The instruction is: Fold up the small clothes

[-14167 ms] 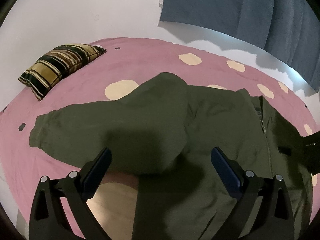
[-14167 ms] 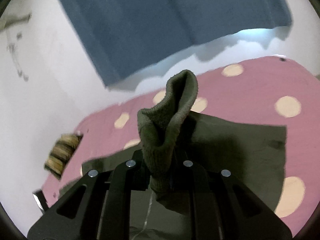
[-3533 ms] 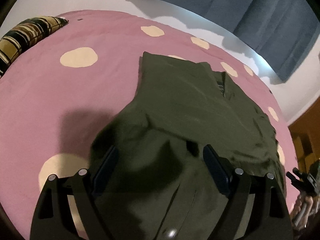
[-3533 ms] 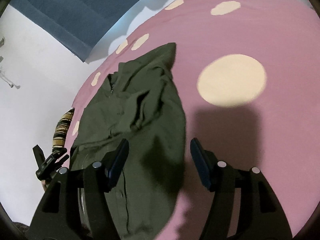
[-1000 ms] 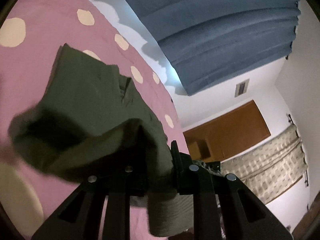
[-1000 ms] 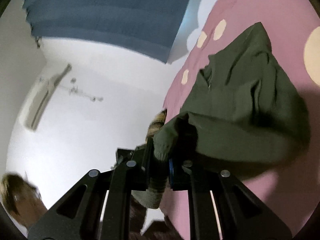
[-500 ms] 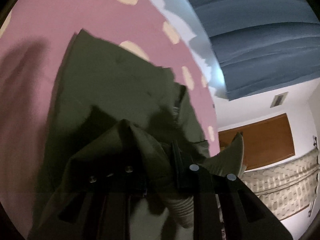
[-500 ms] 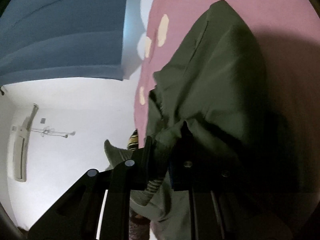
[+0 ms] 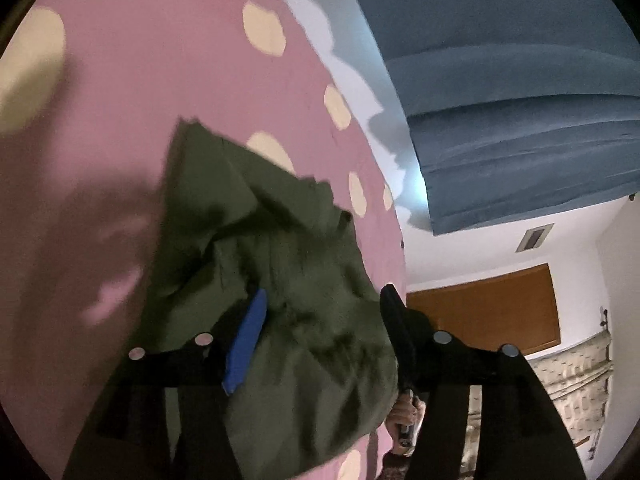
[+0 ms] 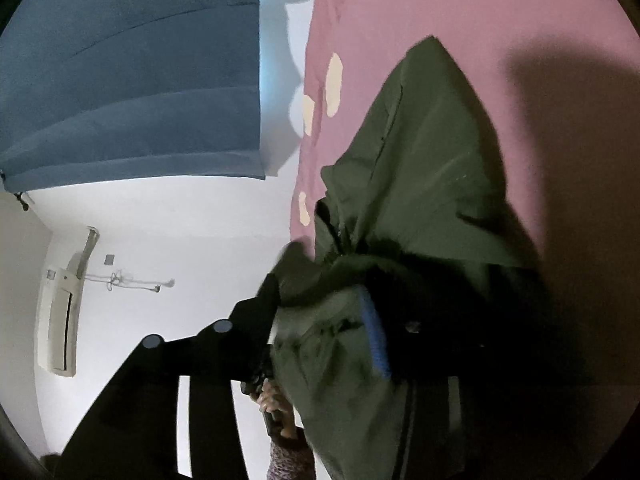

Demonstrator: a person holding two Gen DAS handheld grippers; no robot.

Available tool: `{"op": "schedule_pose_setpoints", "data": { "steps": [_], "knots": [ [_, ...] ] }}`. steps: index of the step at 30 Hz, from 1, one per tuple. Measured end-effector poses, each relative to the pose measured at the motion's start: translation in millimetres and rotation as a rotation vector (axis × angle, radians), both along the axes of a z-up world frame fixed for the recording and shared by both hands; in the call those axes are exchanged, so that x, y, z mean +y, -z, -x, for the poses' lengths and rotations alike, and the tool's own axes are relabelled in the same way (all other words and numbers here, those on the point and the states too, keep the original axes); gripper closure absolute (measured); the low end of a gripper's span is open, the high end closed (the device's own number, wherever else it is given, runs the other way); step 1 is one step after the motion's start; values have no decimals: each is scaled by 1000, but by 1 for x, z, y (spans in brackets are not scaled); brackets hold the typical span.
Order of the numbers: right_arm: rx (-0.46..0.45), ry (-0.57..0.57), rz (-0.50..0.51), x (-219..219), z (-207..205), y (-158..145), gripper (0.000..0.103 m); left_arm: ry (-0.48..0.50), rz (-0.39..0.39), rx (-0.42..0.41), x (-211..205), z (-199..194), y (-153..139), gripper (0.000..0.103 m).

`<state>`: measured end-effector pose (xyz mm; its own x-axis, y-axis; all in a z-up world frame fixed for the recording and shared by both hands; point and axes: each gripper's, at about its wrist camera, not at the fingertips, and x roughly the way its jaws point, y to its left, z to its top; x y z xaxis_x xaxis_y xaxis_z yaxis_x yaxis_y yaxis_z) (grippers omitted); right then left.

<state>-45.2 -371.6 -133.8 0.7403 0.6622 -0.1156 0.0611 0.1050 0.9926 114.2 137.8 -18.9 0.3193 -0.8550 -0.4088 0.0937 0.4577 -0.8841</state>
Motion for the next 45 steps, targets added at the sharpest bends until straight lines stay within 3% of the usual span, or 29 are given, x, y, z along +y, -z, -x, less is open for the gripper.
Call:
{"op": "schedule_pose_setpoints", "data": {
  "steps": [2, 4, 9, 12, 16, 19, 24, 27, 30, 32, 36, 39, 45],
  "knots": [
    [-13, 10, 58, -3, 6, -10, 53, -12, -83, -62, 7, 5, -11, 39],
    [-30, 25, 143, -7, 12, -25, 39, -7, -212, -142, 8, 11, -21, 38],
    [-48, 15, 446, -6, 7, -65, 36, 140, -495, -320, -27, 15, -32, 35],
    [-41, -16, 640, 2, -8, -81, 36, 244, -622, -440, -61, 14, -36, 30],
    [-33, -84, 799, 14, -32, -83, 36, 336, -772, -522, -100, 2, -26, 30],
    [-29, -156, 888, 24, -52, -77, 36, 388, -824, -525, -120, -12, -15, 30],
    [-41, -236, 946, 29, -72, -71, 36, 485, -879, -523, -144, -33, -1, 30],
    [-54, -274, 969, 34, -80, -71, 36, 494, -883, -514, -148, -39, 2, 30],
    [-61, -283, 987, 35, -83, -71, 37, 479, -893, -505, -149, -45, 3, 41],
    [-60, -283, 1010, 37, -84, -72, 43, 470, -925, -499, -150, -47, 6, 56],
    [-58, -296, 1034, 39, -80, -73, 79, 461, -985, -520, -154, -46, 9, 67],
    [-53, -296, 1070, 46, -79, -75, 88, 444, -1010, -543, -155, -40, 8, 74],
    [-60, -231, 1057, 48, -70, -85, 93, 381, -1000, -548, -146, -37, -2, 90]
  ]
}}
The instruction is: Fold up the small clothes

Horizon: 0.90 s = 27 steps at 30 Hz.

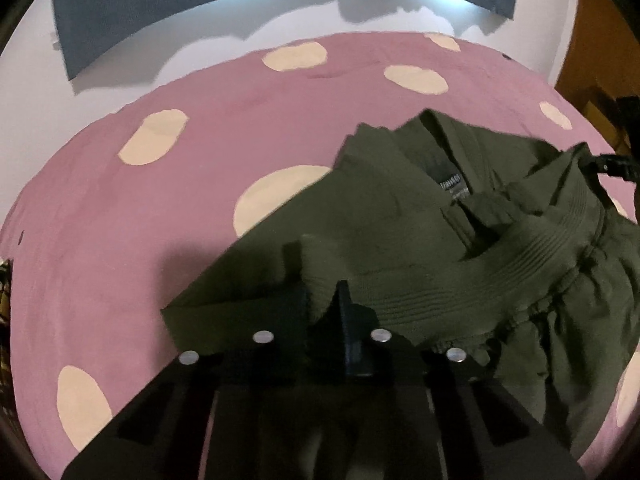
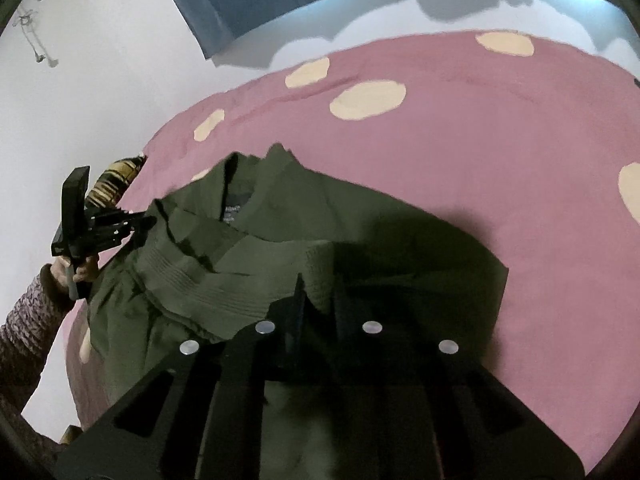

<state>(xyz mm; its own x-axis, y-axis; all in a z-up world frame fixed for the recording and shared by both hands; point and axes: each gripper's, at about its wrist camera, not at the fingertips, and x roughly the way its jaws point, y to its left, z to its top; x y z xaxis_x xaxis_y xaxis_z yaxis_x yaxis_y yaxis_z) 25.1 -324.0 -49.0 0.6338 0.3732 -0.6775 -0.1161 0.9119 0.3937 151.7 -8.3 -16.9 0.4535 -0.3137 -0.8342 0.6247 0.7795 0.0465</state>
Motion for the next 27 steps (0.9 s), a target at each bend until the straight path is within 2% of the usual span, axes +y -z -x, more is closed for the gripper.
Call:
{"op": "schedule_pose_setpoints", "data": {
  "steps": [6, 9, 13, 17, 21, 24, 27],
  "knots": [
    [-102, 27, -14, 4, 7, -35, 94, -157, 101, -62, 17, 3, -37, 92],
    [-151, 52, -18, 2, 0, -53, 94, -232, 122, -104, 18, -2, -56, 93],
    [-162, 107, -36, -4, -21, -63, 94, -285, 123, -123, 11, -17, -65, 93],
    [-109, 152, -53, -10, -48, -48, 94, -331, 108, -97, 6, -38, -52, 93],
    [-24, 172, -51, -10, -69, -22, 94, -388, 74, -10, 7, -57, -19, 93],
    [22, 181, -58, -11, -79, -4, 94, -415, 51, 27, 8, -63, 3, 93],
    [54, 187, -70, -14, -84, 8, 94, -433, 45, 37, 11, -64, 14, 93]
  ]
}}
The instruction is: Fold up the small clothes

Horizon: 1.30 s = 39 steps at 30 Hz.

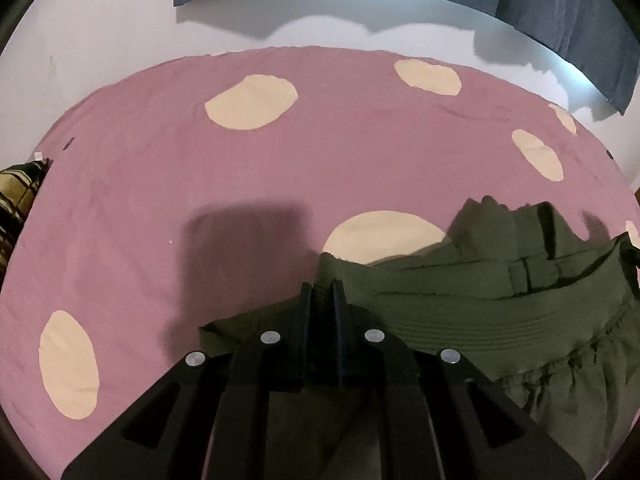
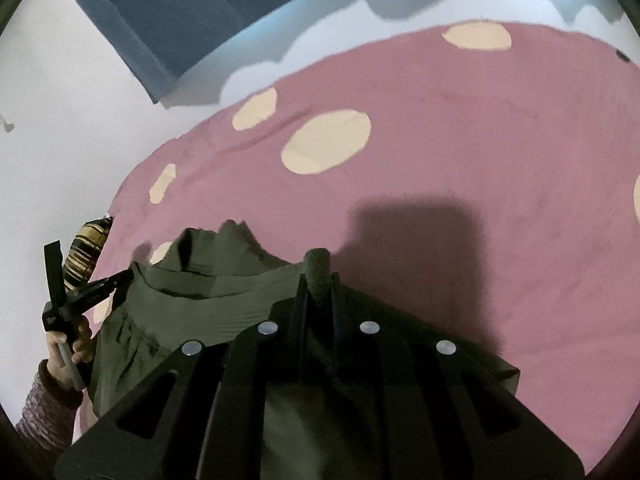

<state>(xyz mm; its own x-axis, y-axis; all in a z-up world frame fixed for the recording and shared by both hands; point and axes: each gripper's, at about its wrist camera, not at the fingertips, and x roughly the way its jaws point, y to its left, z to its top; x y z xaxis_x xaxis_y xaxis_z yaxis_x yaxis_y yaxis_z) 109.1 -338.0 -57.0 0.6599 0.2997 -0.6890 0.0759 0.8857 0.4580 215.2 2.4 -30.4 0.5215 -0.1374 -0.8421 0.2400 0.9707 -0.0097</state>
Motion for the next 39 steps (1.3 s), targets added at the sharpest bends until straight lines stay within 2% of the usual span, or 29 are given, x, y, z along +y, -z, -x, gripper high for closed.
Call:
{"op": "schedule_pose_setpoints", "data": {
  "steps": [10, 16, 22, 31, 35, 36, 38, 39],
  "knots": [
    [67, 23, -54, -8, -9, 28, 94, -8, -16, -6, -2, -1, 8, 92],
    [80, 30, -89, -12, -10, 34, 94, -6, -42, -29, -5, 1, 14, 92],
    [87, 43, -170, -20, -10, 43, 94, -5, -48, -41, -6, 3, 16, 92],
    [102, 73, -186, -20, -11, 42, 94, -4, -63, -42, -8, 3, 16, 91],
    [106, 100, -219, -23, -8, 40, 90, -14, -57, -29, -8, 1, 15, 85],
    [103, 118, -237, -25, -5, 39, 88, -25, -50, -24, -7, 0, 13, 81],
    [92, 147, -250, -27, 3, 33, 83, -54, -20, -21, 0, 3, 6, 65],
    [85, 154, -246, -28, 7, 30, 82, -58, 2, -17, 3, 5, 2, 63]
  ]
}}
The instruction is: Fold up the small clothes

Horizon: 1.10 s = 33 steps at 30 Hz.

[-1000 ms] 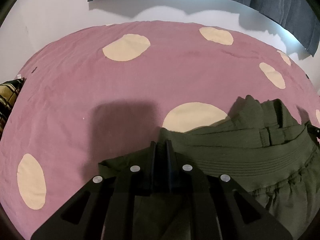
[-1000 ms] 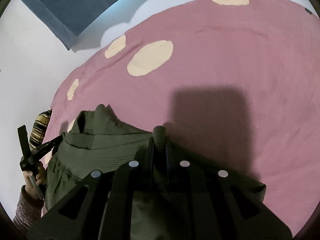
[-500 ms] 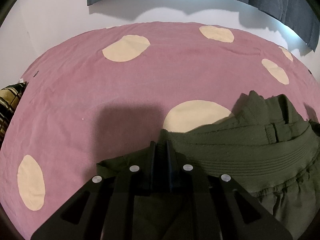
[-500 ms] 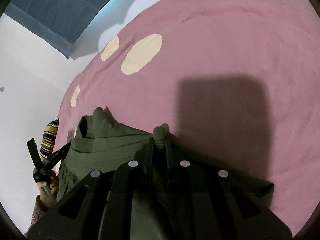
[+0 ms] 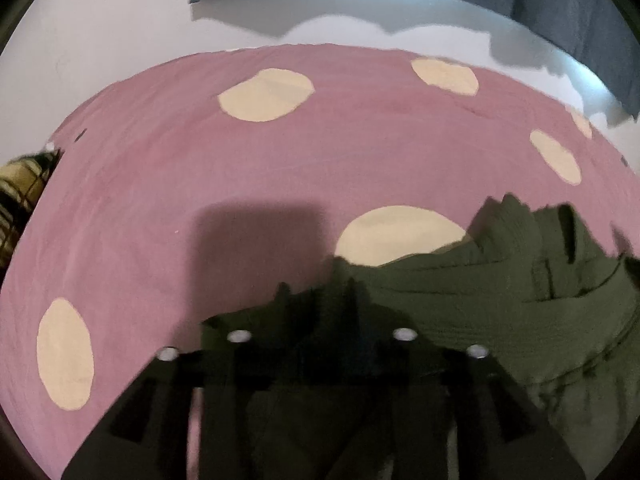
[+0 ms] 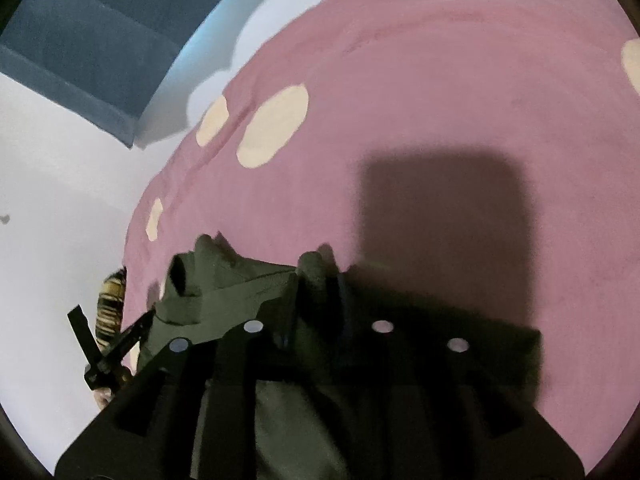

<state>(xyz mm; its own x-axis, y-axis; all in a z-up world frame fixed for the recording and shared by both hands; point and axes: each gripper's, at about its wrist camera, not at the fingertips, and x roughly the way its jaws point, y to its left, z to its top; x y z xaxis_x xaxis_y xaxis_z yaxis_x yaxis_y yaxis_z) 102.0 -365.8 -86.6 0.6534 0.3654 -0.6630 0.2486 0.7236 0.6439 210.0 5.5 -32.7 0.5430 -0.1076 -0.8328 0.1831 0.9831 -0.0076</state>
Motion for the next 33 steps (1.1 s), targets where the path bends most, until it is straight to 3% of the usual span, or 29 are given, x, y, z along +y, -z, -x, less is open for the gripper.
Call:
{"op": "schedule_pose_setpoints", "data": {
  "steps": [2, 3, 5, 8, 13, 19, 26, 28, 30, 33],
  "knots": [
    [-23, 15, 4, -2, 15, -14, 72, 17, 57, 1, 9, 13, -12, 56],
    [-46, 26, -8, -4, 25, -21, 63, 27, 68, -7, 11, 20, -17, 53],
    [-90, 42, -34, -7, 49, -35, 53, 39, 89, -44, 19, 42, -30, 31],
    [-127, 55, -29, -8, 91, -51, 46, 46, 142, -79, 40, 81, -45, 27],
    [-129, 113, -27, -10, 167, -46, 40, -27, 222, -33, 86, 140, -38, 26],
    [-63, 218, -66, -15, 229, -3, 39, -131, 310, 12, 126, 190, -19, 26],
    [-58, 195, -134, 2, 230, 24, 41, -137, 393, 96, 121, 192, 8, 26],
    [-47, 198, -87, 7, 227, 24, 63, -150, 400, 98, 117, 187, 13, 26],
    [-37, 197, -54, 8, 224, 27, 73, -156, 374, 88, 113, 183, 15, 28],
    [-37, 198, -73, 5, 227, 34, 78, -184, 312, 80, 109, 177, 18, 39]
  ]
}}
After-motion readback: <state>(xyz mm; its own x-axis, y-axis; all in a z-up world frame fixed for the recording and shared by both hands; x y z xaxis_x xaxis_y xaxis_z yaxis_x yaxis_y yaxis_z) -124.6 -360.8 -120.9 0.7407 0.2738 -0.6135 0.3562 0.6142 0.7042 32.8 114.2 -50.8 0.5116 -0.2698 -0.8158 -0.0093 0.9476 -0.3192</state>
